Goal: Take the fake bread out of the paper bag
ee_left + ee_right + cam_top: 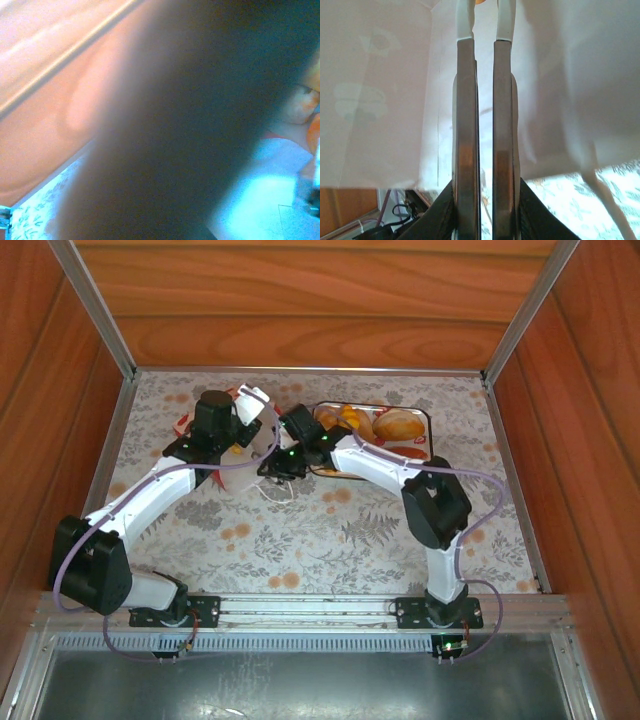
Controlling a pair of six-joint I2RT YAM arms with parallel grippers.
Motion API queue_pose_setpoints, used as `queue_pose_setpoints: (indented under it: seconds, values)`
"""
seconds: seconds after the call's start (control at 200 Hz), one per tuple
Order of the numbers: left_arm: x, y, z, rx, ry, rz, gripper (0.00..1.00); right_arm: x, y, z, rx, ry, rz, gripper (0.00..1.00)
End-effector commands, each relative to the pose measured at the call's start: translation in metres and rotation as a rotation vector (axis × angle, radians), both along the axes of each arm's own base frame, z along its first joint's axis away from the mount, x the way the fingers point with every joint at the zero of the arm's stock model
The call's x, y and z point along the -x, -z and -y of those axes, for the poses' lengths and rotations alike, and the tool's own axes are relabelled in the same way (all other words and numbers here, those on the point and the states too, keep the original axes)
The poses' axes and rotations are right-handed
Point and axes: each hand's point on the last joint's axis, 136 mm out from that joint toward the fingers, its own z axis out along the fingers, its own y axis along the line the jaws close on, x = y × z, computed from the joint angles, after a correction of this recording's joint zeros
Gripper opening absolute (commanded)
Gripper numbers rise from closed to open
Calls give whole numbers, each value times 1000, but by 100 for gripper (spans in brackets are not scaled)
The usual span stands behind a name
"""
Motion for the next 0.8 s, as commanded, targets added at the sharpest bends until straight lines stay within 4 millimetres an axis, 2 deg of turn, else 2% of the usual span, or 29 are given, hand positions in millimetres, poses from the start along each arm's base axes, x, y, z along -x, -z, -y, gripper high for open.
queue_pose_setpoints:
  seconds: [0.0, 0.195, 0.23, 0.24, 0.46, 0.585, 0.795]
  values:
    - [-5, -8, -5, 2, -53, 36, 0, 9, -25, 19, 12, -28, 64, 0]
    - [-17, -5, -19, -15, -162, 36, 0, 42, -49, 57, 55, -63, 83, 0]
    - [-19, -4, -22, -16, -181, 36, 0, 47, -47, 63, 73, -66, 77, 0]
    - [-20, -4, -22, -16, -187, 36, 0, 50, -56, 68, 64, -65, 90, 0]
    - [-34, 0, -31, -23, -280, 32, 0, 85, -82, 114, 86, -46, 118, 0]
    - [-39, 1, -34, -11, -306, 28, 0, 98, -92, 156, 166, 34, 146, 0]
    - [-34, -4, -29, 37, -279, 26, 0, 94, -92, 234, 391, 211, 161, 2]
